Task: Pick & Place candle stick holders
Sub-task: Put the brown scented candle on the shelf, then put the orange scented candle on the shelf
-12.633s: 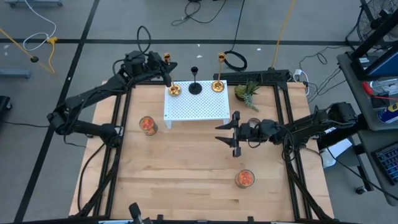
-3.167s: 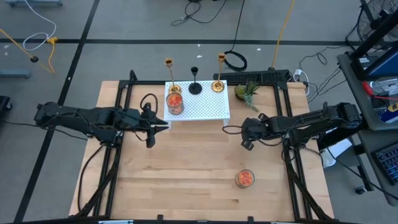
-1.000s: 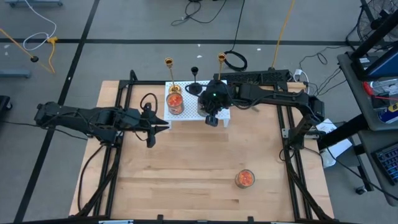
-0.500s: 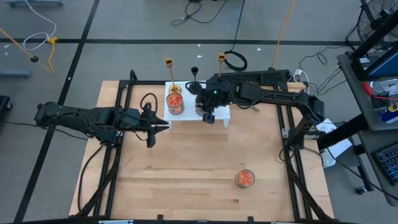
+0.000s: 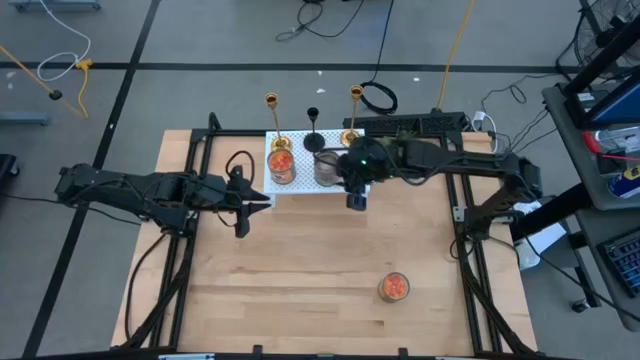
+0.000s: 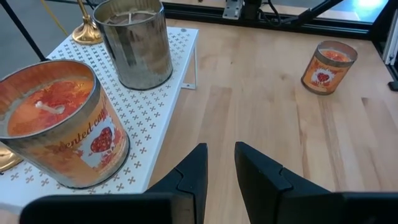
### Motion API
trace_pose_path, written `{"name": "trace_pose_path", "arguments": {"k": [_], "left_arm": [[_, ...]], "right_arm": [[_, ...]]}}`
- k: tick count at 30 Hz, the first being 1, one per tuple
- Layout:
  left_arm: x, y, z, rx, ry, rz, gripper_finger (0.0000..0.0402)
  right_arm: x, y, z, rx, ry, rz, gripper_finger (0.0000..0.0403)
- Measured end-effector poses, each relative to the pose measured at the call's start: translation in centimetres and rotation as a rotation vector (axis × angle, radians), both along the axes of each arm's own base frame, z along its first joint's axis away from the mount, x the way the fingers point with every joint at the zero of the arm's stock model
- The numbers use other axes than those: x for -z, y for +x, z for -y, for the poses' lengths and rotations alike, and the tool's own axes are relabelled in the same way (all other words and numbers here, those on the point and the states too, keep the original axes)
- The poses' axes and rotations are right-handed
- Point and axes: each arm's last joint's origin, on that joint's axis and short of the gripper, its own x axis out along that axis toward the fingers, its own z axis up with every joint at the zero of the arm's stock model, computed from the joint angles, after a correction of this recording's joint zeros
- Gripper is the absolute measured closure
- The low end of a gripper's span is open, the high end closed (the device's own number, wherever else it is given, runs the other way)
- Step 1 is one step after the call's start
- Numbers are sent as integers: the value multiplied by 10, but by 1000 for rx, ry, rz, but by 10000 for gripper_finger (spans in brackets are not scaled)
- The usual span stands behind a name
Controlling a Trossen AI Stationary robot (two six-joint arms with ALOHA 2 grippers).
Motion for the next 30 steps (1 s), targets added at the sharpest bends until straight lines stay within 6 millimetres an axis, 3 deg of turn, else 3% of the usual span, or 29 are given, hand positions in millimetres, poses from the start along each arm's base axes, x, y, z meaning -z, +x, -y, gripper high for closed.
{"name": "trace_pose_path", "arguments": {"k": [3,7,14,26,30], "left_arm": [[0,0,0,2,4,1,314],[0,0,0,4,6,2,314],[0,0,1,7,6,2,314],[0,0,1,7,6,1,314],[0,0,1,7,6,-3,314]], "right_arm": [[11,-8,0,70,-49,-8,264],[41,-11,13,197,-102,-35,249],[70,-15,35,241,-78,14,243],[73,-10,42,154,13,178,247],[57,-23,34,137,9,180,247]]}}
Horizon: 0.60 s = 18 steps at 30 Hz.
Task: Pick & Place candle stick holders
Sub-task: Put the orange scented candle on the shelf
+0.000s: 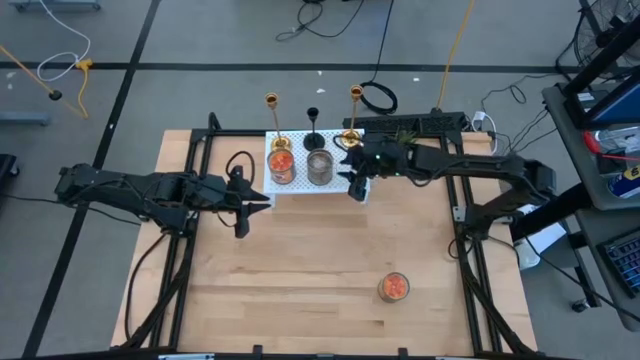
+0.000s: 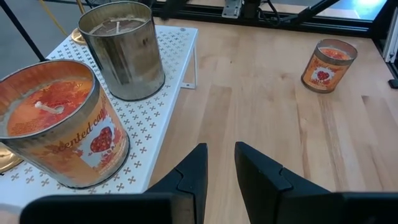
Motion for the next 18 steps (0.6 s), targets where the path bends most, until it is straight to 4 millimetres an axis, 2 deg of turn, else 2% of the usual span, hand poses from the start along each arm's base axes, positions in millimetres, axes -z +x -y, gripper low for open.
{"name": "trace_pose_path", "arguments": {"k": [2,5,9,14,18], "left_arm": [[0,0,0,0,0,-3,314],[0,0,0,9,-5,-5,314],[0,0,1,16,-8,-2,314],[0,0,1,16,-14,6,314],[0,0,2,22,-13,-2,314]], "right_arm": [[-9,-9,-9,-15,14,-5,248],[-17,-19,-35,-100,58,-26,248],[-20,-22,-84,-227,139,-38,248],[-12,-22,-150,-347,222,-75,248],[5,-36,-193,-328,267,-205,248]]}}
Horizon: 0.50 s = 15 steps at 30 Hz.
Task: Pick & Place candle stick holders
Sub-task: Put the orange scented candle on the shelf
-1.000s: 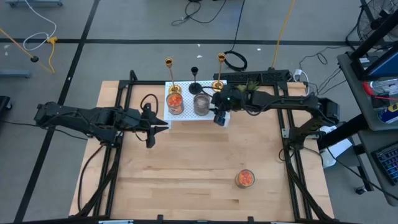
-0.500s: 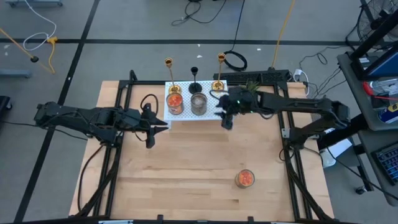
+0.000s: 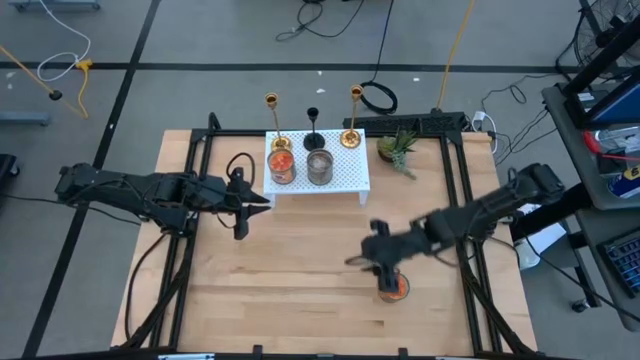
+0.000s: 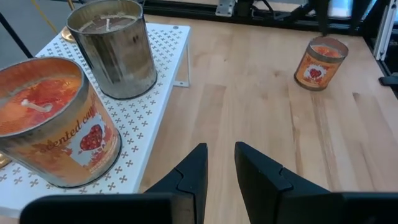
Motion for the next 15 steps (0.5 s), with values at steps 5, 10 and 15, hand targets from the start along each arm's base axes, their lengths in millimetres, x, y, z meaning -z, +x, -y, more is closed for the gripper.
{"name": "trace_pose_path", "arguments": {"k": [5,10,15], "left_arm": [[1,-1,1,6,2,-17,314],[2,-1,1,6,3,-21,314],[2,-1,1,8,8,-21,314]], "right_arm": [[14,-17,-40,162,222,-139,248],[31,-32,-66,281,330,-263,248],[46,-44,-72,440,369,-341,248]]}}
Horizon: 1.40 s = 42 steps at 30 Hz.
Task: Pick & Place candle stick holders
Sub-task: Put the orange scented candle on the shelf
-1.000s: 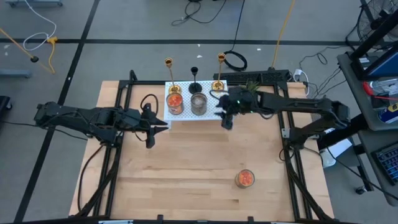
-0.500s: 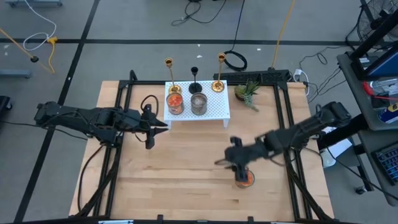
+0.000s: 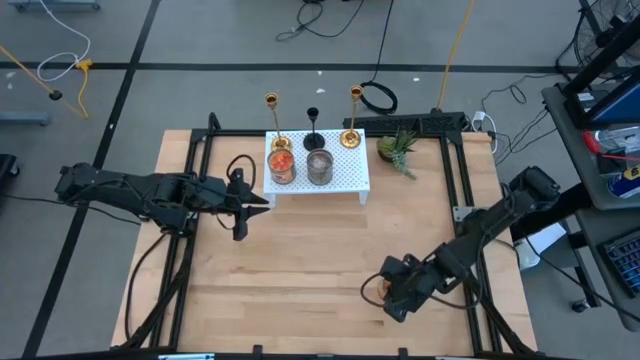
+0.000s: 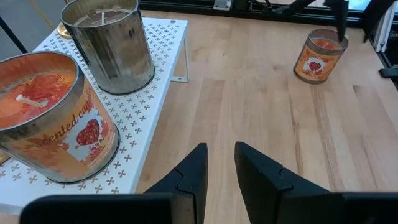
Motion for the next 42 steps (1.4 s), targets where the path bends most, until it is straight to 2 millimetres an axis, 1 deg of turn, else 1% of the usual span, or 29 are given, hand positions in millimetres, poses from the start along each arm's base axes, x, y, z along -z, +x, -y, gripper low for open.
{"name": "trace_pose_path", "arguments": {"k": [4,9,15,19,22,24,30,31,36,39,42], "left_arm": [[0,0,0,13,22,-3,314],[0,0,0,16,27,-4,314],[0,0,0,26,45,-6,314],[0,0,0,27,46,-6,314],[0,0,0,35,60,-8,314],[0,0,0,41,71,-10,314],[0,0,0,41,72,-10,314],[0,0,0,41,71,-10,314],[0,0,0,42,73,-10,314],[0,0,0,42,73,-10,314],[0,0,0,43,75,-10,314]], "right_arm": [[9,-5,0,30,9,-35,248],[15,-6,-2,19,26,-12,248],[26,-10,2,-50,-36,-24,248],[30,-12,2,-97,-62,-25,251],[30,-13,2,-147,-84,-15,270],[30,-13,2,-171,-96,-9,291],[30,-12,2,-220,-82,-22,387],[30,-12,2,-230,-82,-22,393],[25,-12,6,-242,-62,-10,396],[14,-10,10,-283,-31,61,398],[-2,-5,17,-337,-11,190,399]]}}
